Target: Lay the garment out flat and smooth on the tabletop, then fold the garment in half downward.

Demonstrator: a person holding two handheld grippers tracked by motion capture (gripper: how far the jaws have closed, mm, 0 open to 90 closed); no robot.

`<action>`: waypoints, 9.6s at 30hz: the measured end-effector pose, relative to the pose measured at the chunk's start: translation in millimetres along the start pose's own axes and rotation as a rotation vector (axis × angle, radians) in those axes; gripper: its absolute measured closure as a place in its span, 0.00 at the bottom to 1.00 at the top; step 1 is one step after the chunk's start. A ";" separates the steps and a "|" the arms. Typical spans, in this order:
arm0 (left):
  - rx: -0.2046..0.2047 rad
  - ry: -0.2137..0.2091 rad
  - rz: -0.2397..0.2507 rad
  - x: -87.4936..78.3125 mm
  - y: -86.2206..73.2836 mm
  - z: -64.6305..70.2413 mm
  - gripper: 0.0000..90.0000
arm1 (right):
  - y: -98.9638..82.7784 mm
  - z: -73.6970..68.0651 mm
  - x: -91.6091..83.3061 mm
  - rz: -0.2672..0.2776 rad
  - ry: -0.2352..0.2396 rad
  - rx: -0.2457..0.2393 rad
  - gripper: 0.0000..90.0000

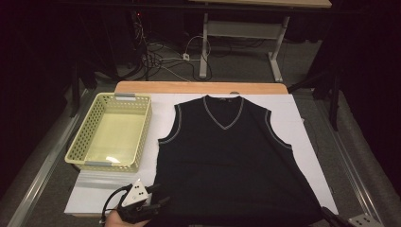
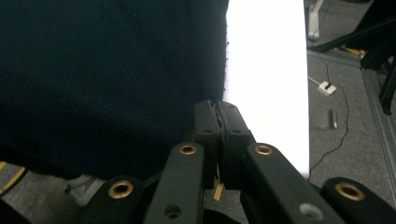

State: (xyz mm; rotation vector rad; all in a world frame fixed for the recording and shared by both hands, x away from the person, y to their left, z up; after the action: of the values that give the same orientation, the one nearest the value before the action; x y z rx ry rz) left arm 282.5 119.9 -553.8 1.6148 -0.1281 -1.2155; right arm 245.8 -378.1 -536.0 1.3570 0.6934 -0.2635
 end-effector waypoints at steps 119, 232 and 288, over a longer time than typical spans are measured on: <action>-0.074 -0.031 0.132 -7.6 23.9 8.7 0.00 | 100.3 -54.3 64.6 0.168 0.169 -0.010 0.00; -0.233 0.168 -0.126 131.9 118.3 -119.8 0.84 | 171.7 -19.1 240.2 -0.159 0.160 -0.068 0.89; 0.010 -0.070 0.049 -6.2 59.7 21.3 0.84 | 87.0 -72.5 40.1 0.110 0.175 -0.163 0.89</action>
State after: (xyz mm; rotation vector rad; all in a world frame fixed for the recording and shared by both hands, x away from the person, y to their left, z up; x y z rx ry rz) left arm 291.5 83.8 -502.2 1.5695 -0.2170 -1.2353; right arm 303.2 -281.4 -493.8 1.2662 0.7658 0.0006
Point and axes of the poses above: each handheld gripper's, and its own axes: x roughly forward along the jaws, y roughly out of its top, z roughly to its right, the point moved 10 cm from there along x, roughly forward along the jaws, and after that the axes turned 2 degrees about -z, right-handed, at the moved point
